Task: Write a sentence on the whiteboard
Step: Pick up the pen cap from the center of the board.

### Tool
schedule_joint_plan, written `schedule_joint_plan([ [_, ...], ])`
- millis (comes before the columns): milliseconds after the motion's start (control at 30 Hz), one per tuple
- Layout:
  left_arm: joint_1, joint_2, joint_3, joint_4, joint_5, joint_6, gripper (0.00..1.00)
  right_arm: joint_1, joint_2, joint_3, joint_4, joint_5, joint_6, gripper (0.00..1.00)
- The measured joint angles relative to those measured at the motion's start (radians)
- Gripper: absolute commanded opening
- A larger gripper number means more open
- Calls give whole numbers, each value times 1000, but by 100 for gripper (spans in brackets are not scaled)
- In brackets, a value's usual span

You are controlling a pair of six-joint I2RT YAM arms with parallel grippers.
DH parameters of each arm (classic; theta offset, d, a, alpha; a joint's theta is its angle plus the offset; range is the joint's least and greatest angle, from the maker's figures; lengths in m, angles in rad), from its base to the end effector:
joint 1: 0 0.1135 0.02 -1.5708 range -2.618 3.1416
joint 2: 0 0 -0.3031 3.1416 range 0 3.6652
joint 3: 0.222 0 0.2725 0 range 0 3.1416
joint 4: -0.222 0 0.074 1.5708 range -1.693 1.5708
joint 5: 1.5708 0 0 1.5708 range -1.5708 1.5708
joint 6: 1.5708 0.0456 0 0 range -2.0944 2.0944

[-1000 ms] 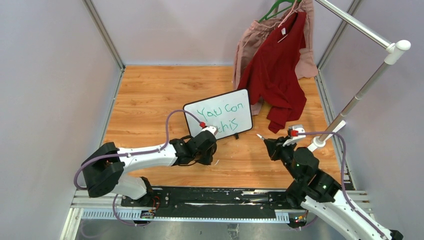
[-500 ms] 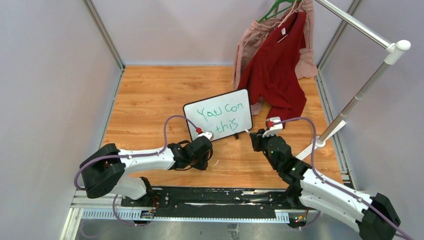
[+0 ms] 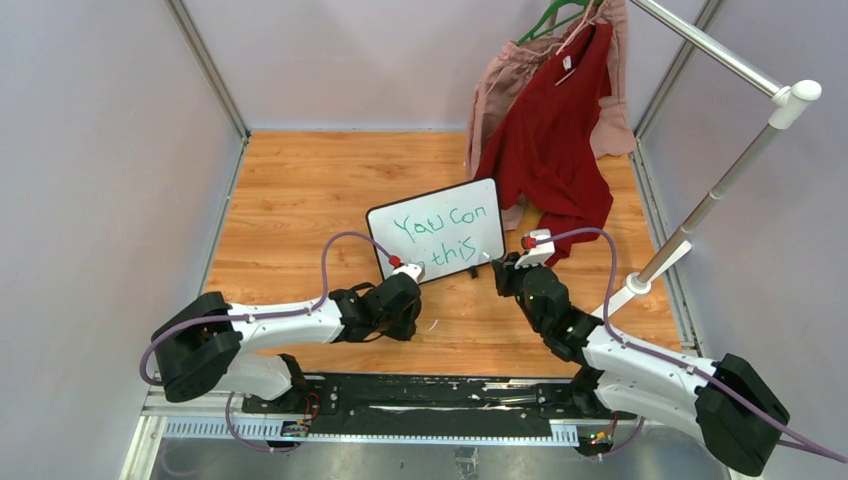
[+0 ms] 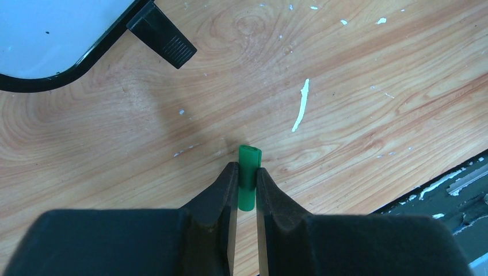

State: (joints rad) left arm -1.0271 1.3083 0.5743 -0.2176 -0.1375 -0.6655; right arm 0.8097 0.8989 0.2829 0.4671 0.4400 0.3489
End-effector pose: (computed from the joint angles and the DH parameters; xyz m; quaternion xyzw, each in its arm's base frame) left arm 0.1337 -0.2091 0.1757 0.1503 0.9385 -0.1843 0.2504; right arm 0.1499 0.1292 0.2290 -0.0302 0.7525 0.2102 0.6235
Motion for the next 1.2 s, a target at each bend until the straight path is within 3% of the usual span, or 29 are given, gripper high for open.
schedule_joint_plan([
  [1200, 0, -49, -32, 14, 15, -23, 0, -47, 185, 4, 132, -4, 22, 0],
])
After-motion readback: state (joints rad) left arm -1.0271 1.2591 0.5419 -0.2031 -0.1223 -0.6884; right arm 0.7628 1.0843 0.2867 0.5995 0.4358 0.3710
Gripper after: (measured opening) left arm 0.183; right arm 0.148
